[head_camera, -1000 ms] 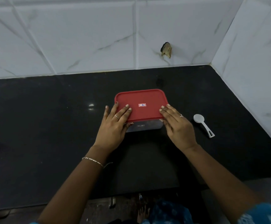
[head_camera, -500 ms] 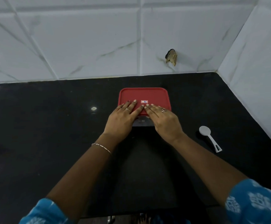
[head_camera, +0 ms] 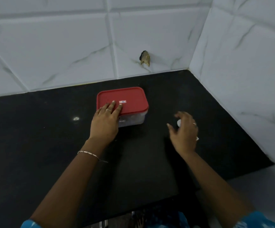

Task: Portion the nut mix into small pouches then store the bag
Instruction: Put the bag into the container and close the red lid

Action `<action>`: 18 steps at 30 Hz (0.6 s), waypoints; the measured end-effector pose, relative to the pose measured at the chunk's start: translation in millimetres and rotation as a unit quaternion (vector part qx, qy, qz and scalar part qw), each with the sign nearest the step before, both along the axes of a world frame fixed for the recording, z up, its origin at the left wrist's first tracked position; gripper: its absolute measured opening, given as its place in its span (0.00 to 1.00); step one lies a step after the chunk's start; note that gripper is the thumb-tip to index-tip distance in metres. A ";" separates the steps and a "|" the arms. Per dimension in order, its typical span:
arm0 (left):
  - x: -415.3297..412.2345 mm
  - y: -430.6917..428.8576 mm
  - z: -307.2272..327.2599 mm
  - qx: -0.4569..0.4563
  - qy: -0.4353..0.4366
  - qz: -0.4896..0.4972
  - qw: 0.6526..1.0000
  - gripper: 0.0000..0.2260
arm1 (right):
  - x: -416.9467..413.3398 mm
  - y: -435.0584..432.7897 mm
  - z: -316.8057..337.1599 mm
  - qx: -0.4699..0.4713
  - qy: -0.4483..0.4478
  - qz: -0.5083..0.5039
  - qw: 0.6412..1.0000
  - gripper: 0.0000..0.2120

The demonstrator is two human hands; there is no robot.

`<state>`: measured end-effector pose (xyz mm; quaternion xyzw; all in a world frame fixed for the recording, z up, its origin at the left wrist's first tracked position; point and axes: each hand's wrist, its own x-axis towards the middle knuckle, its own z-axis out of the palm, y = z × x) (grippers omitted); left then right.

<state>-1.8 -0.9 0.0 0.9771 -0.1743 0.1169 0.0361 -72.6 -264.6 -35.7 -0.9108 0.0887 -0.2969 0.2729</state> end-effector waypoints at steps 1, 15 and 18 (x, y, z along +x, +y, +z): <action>-3.1 -3.9 -2.6 -0.006 0.000 0.008 1.000 0.24 | -8.1 -14.4 -3.4 0.006 0.037 -0.054 0.998 0.18; -10.0 -23.1 -8.7 -0.045 -0.026 0.061 0.997 0.21 | 20.2 -9.4 -10.2 0.080 0.141 -0.015 0.987 0.04; -10.9 -24.1 -9.2 -0.037 -0.025 0.071 0.996 0.21 | 44.6 9.7 -7.2 0.172 0.158 -0.018 0.972 0.04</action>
